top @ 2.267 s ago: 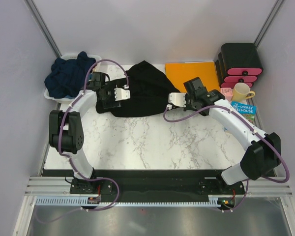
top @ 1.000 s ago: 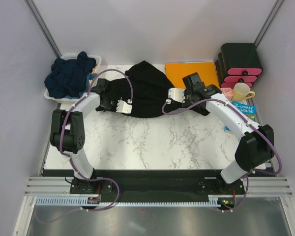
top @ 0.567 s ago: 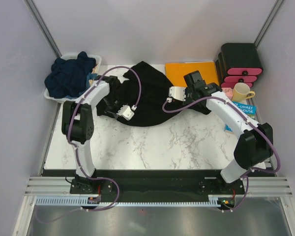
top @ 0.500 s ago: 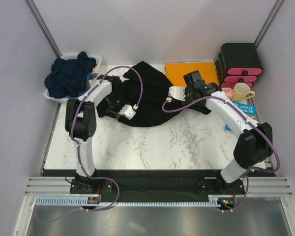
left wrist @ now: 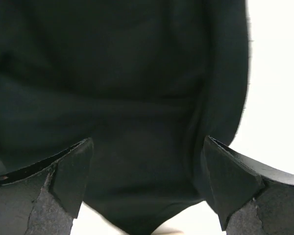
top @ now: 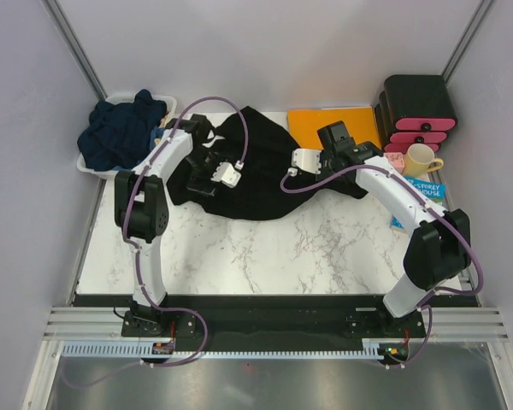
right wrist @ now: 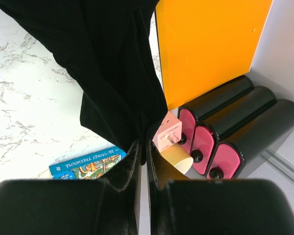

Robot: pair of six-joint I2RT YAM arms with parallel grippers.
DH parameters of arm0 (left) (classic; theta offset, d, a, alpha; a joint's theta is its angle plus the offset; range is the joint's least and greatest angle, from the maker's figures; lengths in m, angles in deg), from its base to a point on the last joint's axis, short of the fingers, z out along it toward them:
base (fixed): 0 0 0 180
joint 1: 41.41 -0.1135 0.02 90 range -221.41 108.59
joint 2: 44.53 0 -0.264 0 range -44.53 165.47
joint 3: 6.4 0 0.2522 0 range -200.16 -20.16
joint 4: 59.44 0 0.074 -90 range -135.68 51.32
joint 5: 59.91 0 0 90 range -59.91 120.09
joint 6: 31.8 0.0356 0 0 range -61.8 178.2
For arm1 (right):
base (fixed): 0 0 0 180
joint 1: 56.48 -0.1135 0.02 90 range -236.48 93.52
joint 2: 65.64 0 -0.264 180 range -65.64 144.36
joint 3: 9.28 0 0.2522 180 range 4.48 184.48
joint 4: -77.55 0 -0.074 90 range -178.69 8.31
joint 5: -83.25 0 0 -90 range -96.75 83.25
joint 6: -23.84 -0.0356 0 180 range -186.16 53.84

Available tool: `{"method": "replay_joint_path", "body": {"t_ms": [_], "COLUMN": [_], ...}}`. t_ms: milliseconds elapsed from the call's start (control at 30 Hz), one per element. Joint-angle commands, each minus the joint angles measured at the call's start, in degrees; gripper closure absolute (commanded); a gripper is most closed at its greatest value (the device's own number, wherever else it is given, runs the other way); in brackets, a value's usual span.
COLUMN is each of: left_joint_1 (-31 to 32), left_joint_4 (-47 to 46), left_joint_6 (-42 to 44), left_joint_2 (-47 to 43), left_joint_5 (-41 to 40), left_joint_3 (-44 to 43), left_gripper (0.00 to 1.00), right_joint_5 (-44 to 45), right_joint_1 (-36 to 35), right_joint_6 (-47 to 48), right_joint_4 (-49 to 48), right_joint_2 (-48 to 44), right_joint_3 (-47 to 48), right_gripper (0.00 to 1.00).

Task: Fold and stack the t-shirts
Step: Flatten the tshirt out

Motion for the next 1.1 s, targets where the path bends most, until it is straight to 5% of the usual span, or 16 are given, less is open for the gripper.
{"method": "replay_joint_path", "body": {"t_ms": [0,267,400,500,667,1067], "left_joint_1": [-0.7,-0.5,-1.6,-1.6,-5.8,-10.4], "left_joint_4": [-5.2,-20.4,-21.5,-27.4,-53.4,-61.3], "left_joint_6": [-3.6,-9.9,-11.6,-10.9,0.8,-0.8], "left_joint_2": [-0.1,0.8,-6.0,-13.2,-34.0,-45.4], "left_joint_5": [2.9,-2.7,1.4,2.4,4.6,9.9], "left_joint_3": [-3.3,0.5,2.5,12.4,49.5,69.9], "left_gripper": [0.00,0.00,0.00,0.00,0.00,0.00], "right_joint_5": [-0.7,-0.7,-0.5,-0.6,-0.6,-1.5], "right_joint_1": [0.1,0.1,0.1,0.3,0.7,0.5], "right_joint_6": [-0.7,-0.4,-0.5,-0.3,-0.4,0.0], "right_joint_4": [-0.7,-1.6,-1.8,-1.9,-2.2,-2.1], "right_joint_2": [0.7,1.3,1.1,0.5,0.7,2.3], "right_joint_3": [2.2,1.7,1.2,0.4,-0.4,1.7], "right_gripper": [0.87,0.87,0.87,0.87,0.87,0.88]}}
